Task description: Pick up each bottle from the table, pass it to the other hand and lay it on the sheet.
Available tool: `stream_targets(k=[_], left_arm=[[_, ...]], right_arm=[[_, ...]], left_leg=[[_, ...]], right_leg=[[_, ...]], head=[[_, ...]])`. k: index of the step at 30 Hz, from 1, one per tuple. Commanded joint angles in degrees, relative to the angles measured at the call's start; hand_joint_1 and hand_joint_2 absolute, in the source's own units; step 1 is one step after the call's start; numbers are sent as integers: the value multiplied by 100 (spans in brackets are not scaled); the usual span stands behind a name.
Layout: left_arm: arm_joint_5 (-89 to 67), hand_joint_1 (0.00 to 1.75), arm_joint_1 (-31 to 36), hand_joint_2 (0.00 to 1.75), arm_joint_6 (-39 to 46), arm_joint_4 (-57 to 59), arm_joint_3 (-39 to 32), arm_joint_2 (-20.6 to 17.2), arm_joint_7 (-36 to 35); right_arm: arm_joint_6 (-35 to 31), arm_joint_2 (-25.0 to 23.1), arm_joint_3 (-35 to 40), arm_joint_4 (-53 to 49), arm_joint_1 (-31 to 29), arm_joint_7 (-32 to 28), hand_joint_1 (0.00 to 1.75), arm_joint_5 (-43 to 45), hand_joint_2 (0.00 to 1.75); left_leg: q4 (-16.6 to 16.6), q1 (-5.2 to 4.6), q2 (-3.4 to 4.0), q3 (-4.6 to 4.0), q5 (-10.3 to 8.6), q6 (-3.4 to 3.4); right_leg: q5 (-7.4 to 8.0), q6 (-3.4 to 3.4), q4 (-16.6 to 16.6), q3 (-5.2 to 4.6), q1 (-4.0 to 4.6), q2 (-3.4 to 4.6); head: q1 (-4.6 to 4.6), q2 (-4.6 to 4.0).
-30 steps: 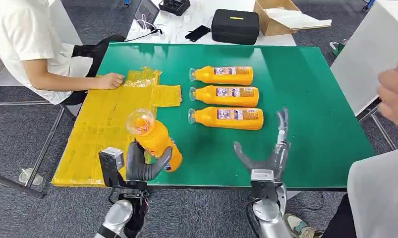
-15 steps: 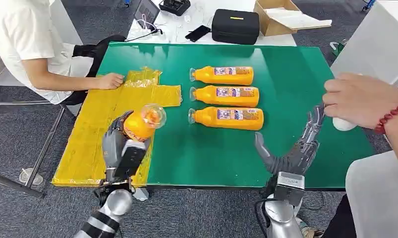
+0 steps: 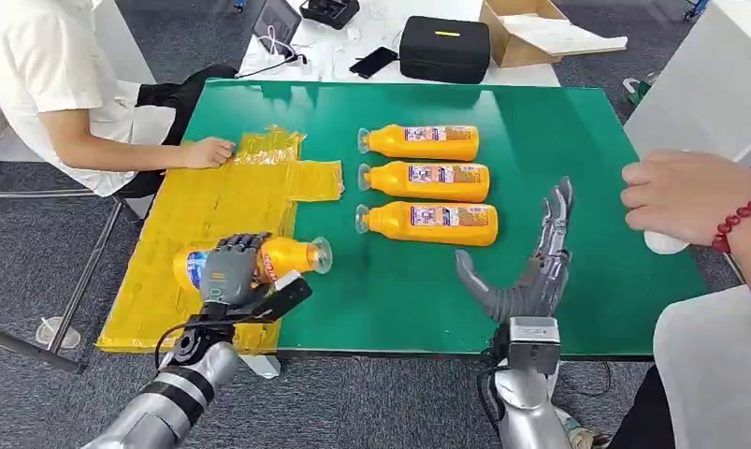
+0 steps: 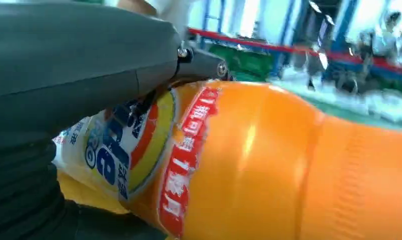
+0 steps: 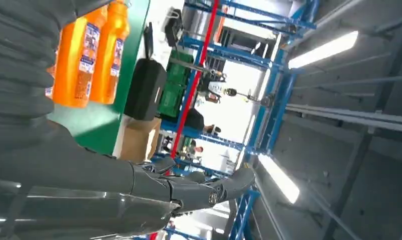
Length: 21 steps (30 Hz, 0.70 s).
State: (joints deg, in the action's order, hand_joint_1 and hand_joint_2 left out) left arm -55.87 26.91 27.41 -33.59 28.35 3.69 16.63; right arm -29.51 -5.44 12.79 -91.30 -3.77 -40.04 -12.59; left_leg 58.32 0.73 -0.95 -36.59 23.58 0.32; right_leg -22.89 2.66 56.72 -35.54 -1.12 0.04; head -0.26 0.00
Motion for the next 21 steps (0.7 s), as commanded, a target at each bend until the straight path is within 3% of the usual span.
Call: stream_targets(k=[1, 2, 3, 4, 5, 21], left_arm=[[238, 148, 303, 175, -330, 821, 31, 28, 103], [262, 115, 279, 175, -369, 799, 16, 55, 103], [284, 54, 259, 175, -396, 779, -2, 76, 88], [296, 12, 243, 175, -440, 769, -13, 91, 58], [298, 0, 233, 175, -508, 767, -20, 101, 2], [701, 0, 231, 175, -1797, 687, -134, 11, 167]], right_arm=[[40, -18, -21, 587, -176, 4, 0, 55, 175], [54, -17, -25, 596, -165, 4, 0, 62, 175], [68, -17, -34, 616, -160, 4, 0, 72, 175], [67, -22, -42, 618, -155, 4, 0, 79, 175], [64, -23, -46, 611, -153, 4, 0, 81, 175], [72, -43, -88, 685, -157, 4, 0, 115, 175]], left_leg=[[-2, 5, 14, 20, 5, 0], [-1, 6, 20, 29, 8, 0], [-3, 4, 14, 23, 5, 1], [-3, 7, 17, 31, 9, 1], [-4, 3, 6, 20, 3, 1], [-3, 5, 18, 38, 9, 2]], right_leg=[[0, -10, -6, 19, 7, 8], [-2, -14, -5, 26, 9, 10], [-1, -11, -6, 20, 7, 5], [-3, -14, -8, 28, 11, 7], [-1, -8, -7, 17, 6, 1], [-2, -14, -8, 35, 9, 10]], head=[[2, 0], [2, 0], [0, 0], [2, 0], [2, 0], [0, 0]])
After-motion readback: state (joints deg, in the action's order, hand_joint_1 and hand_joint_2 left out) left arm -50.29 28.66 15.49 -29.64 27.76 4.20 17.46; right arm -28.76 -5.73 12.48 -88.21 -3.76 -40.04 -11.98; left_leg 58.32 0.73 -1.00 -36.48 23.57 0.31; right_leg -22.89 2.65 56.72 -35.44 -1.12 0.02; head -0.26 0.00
